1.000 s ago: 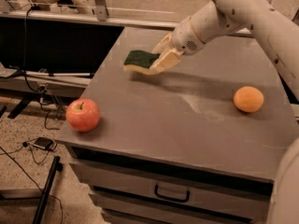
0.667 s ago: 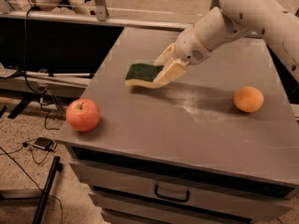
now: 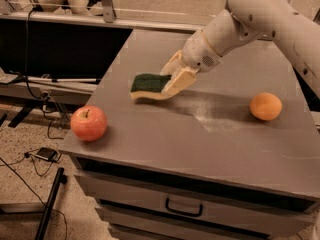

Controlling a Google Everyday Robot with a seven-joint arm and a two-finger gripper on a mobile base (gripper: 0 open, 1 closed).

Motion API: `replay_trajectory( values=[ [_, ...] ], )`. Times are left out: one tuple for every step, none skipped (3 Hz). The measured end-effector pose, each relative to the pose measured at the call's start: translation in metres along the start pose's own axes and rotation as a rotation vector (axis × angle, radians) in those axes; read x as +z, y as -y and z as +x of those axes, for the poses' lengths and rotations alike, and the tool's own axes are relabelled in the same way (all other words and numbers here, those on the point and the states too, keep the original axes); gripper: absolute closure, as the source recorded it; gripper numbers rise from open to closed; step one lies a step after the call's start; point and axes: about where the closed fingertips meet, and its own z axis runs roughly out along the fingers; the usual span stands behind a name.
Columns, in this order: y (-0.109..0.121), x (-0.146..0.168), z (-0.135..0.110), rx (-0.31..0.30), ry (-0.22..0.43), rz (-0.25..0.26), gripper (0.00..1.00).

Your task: Move sponge near apple

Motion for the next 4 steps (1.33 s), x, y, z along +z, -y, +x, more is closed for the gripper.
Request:
replay_trajectory(
  values=[
    [-0.037,0.019,-0.017,-0.088,0.016,-0.112,1.0],
    [-0.061,0.031,-0.03,-0.144,0.036,-0.172,1.0],
    [-0.074,0.042,-0.041,-0.188,0.063,-0.236,1.0],
    [-0.075,0.044,-0.042,-0.19,0.064,-0.239,0.84]
  ],
)
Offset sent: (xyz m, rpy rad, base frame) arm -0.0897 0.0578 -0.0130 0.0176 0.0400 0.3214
